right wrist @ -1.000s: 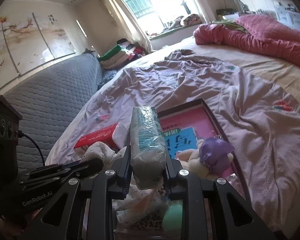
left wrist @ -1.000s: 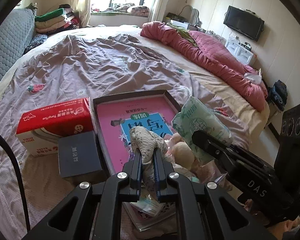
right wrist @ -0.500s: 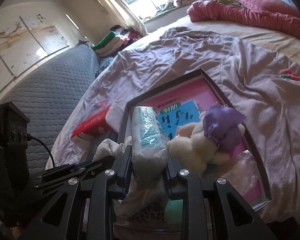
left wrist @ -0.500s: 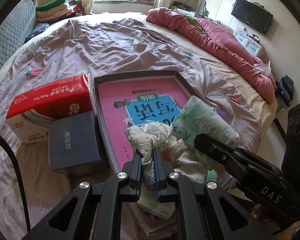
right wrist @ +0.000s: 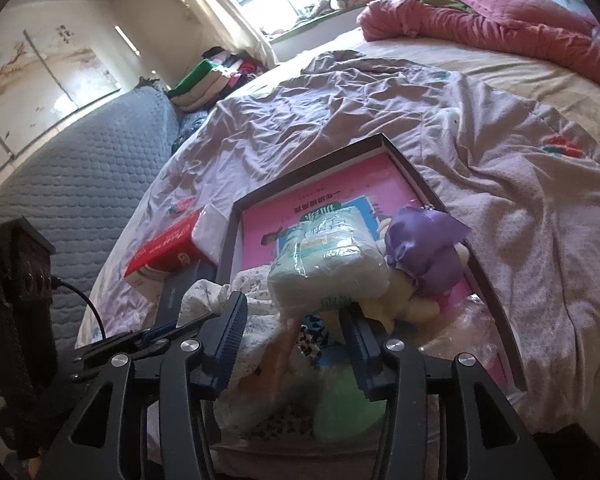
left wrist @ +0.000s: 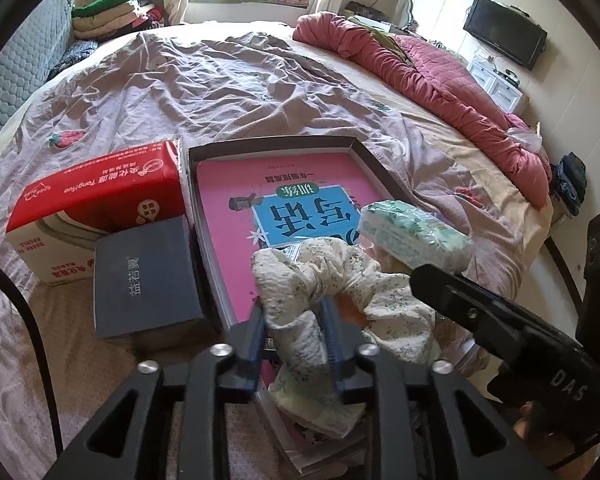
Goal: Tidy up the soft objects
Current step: 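Lower the floral cloth and white-blue pack into the tray and open both grippers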
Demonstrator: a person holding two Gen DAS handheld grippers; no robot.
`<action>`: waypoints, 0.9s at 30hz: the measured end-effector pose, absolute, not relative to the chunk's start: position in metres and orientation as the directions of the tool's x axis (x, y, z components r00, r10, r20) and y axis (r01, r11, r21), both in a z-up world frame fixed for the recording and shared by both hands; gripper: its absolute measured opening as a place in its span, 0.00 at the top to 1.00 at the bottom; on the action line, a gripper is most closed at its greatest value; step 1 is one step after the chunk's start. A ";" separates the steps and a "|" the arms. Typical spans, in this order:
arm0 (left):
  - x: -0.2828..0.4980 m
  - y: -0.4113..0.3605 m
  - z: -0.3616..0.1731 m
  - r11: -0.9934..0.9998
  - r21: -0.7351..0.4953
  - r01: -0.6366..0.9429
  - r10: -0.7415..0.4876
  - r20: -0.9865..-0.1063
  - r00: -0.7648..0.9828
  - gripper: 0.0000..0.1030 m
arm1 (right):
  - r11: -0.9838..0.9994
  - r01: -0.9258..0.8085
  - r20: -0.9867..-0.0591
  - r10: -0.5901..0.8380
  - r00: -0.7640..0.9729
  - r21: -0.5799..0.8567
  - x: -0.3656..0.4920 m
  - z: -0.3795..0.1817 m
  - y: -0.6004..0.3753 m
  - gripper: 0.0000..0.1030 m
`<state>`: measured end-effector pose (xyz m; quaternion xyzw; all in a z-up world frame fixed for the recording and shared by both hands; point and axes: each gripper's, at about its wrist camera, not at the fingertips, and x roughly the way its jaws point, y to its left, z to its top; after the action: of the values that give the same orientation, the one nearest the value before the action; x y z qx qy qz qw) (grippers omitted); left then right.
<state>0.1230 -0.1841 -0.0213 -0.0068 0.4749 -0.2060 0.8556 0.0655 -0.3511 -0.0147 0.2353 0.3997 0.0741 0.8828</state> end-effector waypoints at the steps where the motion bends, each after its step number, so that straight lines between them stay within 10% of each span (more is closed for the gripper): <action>1: 0.122 -0.184 -0.021 0.916 -0.204 0.346 -0.356 -0.809 0.467 0.61 | 0.877 0.062 -0.669 0.317 0.672 0.477 0.063 -0.013 -0.352 0.50; 27: 0.095 -0.157 0.010 0.926 -0.148 0.346 -0.323 -0.785 0.529 0.45 | 0.956 0.025 -0.656 0.181 0.732 0.291 0.026 0.044 -0.320 0.28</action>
<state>0.0946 -0.1573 0.0101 0.0129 0.4458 -0.1913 0.8744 0.0261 -0.3200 0.0437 0.1417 0.3634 0.0425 0.9198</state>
